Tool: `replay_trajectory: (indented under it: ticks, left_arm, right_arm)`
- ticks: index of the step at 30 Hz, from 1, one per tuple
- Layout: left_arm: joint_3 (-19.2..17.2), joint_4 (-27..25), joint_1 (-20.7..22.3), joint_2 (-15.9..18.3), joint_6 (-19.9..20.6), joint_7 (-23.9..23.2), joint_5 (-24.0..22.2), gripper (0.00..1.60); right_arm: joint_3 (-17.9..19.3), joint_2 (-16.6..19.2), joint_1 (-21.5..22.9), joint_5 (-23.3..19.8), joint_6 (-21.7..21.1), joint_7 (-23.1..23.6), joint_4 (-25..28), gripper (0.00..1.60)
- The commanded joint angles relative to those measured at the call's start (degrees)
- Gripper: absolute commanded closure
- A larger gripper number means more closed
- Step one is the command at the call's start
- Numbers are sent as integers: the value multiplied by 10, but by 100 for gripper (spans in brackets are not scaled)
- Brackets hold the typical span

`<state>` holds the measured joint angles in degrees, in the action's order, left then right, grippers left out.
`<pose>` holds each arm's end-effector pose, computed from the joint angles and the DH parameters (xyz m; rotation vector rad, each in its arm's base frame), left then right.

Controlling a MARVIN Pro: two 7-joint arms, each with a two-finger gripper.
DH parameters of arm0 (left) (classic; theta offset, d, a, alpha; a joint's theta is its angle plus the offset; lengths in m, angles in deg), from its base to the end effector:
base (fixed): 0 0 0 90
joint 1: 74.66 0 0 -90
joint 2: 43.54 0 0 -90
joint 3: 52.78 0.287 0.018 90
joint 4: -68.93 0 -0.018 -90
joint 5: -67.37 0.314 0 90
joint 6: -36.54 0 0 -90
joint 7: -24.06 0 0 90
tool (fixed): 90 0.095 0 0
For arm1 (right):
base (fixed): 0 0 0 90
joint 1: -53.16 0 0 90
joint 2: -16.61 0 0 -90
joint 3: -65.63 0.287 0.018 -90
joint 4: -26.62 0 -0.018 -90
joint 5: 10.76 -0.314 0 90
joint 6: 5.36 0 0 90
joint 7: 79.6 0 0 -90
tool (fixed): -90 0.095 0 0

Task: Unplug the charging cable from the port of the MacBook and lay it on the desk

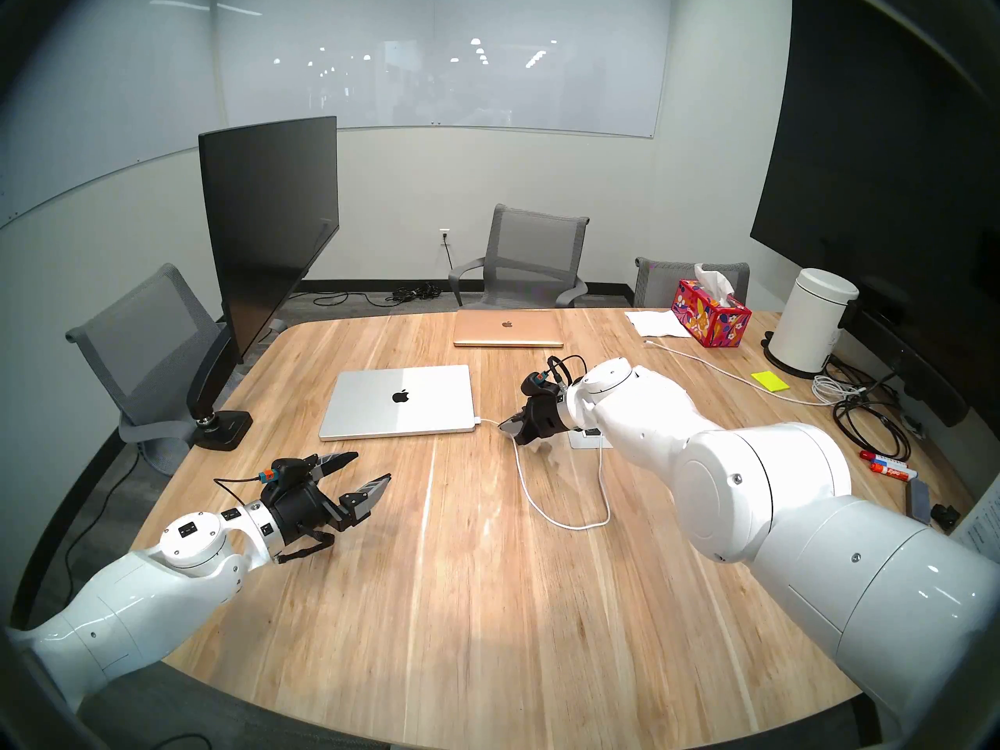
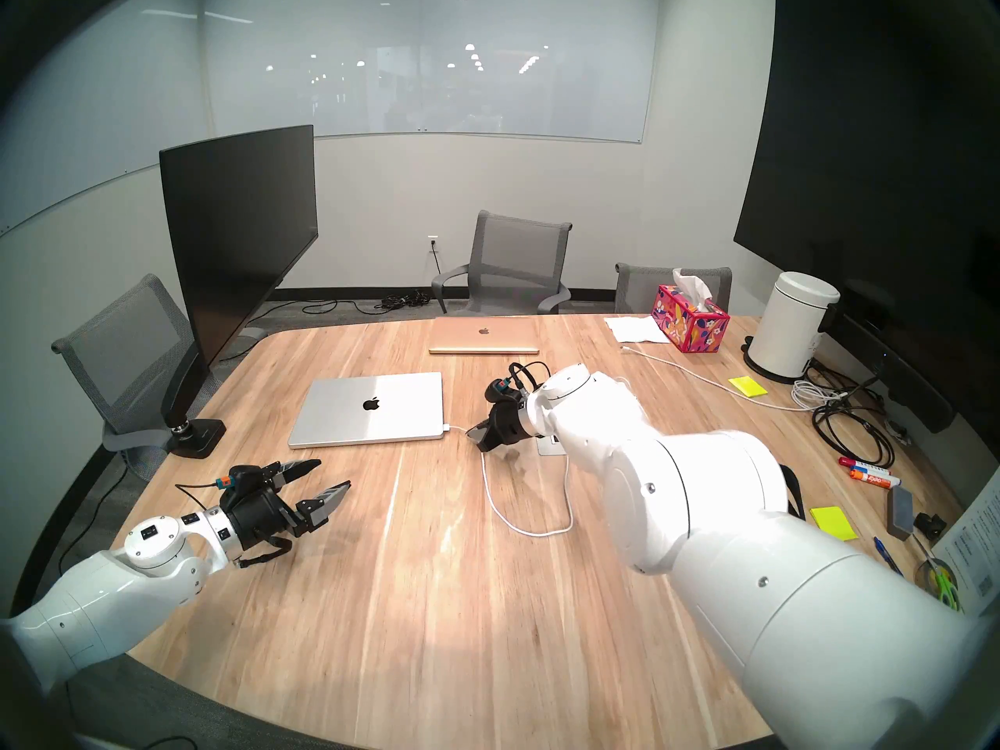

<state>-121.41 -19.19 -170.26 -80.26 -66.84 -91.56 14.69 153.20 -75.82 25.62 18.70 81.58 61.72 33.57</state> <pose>0.3538 0.1234 -0.3279 1.9918 -0.5562 1.6571 0.5880 0.0913 -0.3025 -2.1706 -1.2182 -1.0476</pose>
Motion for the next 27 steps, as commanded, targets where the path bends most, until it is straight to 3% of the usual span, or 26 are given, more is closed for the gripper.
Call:
replay_trajectory:
  ticks: [1,27]
  left_arm:
    - [-4,-5,2,-1,-6,1,0,0]
    - [-4,-5,2,0,-8,1,0,0]
  right_arm:
    - [13,-1,28,-13,2,7,14,160]
    - [40,5,32,-13,14,21,12,160]
